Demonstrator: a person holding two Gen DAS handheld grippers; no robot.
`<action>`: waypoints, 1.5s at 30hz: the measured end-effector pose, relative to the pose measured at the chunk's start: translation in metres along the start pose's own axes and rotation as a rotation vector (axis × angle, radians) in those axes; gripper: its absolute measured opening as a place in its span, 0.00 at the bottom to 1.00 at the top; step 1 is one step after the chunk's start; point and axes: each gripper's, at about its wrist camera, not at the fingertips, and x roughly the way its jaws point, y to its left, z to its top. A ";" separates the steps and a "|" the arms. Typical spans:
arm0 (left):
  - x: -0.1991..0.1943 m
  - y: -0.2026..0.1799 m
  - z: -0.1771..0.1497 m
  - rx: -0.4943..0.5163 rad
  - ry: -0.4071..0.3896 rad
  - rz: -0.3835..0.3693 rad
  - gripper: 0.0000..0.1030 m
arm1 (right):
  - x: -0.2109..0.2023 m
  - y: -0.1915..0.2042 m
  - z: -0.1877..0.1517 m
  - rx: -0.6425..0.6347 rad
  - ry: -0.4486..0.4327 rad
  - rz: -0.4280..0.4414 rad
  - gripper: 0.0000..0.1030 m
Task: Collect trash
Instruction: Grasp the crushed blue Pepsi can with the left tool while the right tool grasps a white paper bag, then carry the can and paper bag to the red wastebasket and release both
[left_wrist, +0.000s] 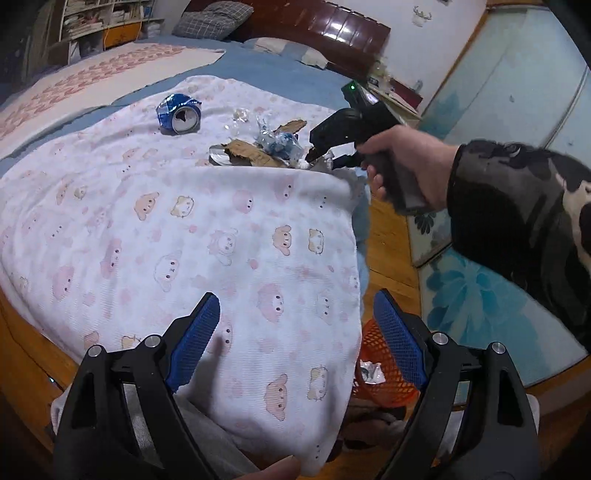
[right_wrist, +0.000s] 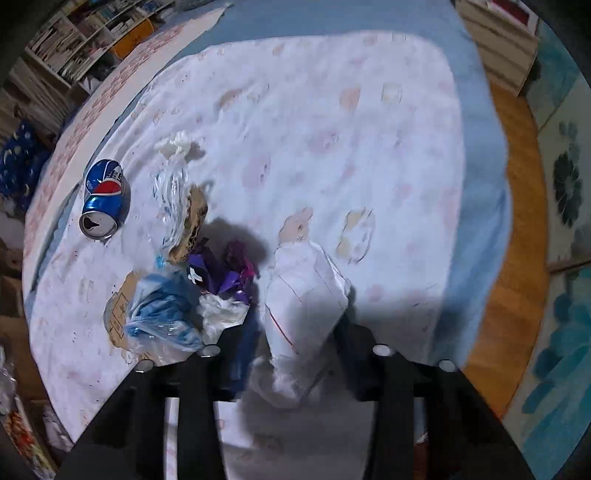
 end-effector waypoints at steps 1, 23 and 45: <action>-0.001 0.000 0.000 -0.005 -0.005 -0.002 0.82 | -0.001 -0.001 -0.002 0.009 -0.013 0.010 0.31; 0.200 0.209 0.307 -0.261 0.140 0.259 0.85 | -0.123 -0.024 -0.117 -0.072 -0.135 0.299 0.30; 0.175 0.160 0.282 -0.083 -0.012 0.296 0.82 | -0.146 -0.035 -0.160 -0.057 -0.176 0.262 0.30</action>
